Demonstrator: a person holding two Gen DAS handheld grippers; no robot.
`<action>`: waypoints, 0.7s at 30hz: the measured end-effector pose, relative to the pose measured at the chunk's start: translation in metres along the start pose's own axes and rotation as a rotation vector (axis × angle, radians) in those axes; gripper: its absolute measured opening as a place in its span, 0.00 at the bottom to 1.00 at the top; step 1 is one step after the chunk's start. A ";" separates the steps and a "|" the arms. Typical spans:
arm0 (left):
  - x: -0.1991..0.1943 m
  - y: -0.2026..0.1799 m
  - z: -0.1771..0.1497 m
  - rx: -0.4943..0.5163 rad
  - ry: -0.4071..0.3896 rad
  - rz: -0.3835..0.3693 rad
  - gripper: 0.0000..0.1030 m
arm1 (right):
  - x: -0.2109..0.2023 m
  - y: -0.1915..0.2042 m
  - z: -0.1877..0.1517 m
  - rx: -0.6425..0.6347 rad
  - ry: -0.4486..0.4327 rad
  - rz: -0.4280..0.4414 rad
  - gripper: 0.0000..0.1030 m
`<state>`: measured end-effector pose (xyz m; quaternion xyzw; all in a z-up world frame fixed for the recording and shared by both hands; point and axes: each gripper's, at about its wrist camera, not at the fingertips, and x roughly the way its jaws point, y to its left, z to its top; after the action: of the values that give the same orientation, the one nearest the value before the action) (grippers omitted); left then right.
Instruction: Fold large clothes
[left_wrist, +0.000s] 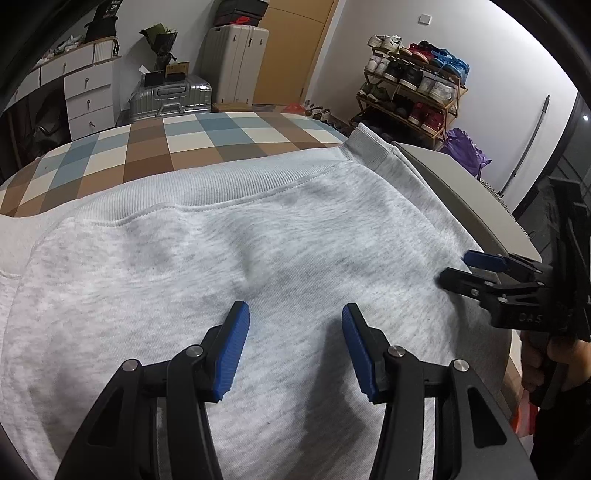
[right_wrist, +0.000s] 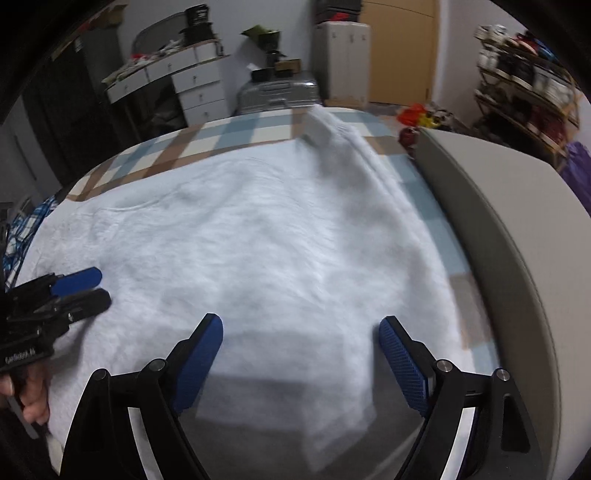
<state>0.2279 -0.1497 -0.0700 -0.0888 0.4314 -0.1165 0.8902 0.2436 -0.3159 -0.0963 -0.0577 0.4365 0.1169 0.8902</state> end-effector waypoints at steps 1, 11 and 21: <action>0.000 0.000 0.000 0.000 0.000 0.000 0.45 | -0.004 0.002 -0.003 0.001 -0.002 -0.012 0.84; -0.001 -0.002 -0.001 0.008 -0.005 0.026 0.45 | 0.007 0.058 -0.020 -0.132 -0.017 0.082 1.00; -0.058 -0.009 -0.069 0.042 -0.033 0.145 0.54 | -0.002 0.048 -0.035 -0.147 -0.052 0.134 1.00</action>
<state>0.1371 -0.1461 -0.0661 -0.0405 0.4193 -0.0592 0.9050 0.2035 -0.2772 -0.1162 -0.0903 0.4063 0.2093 0.8848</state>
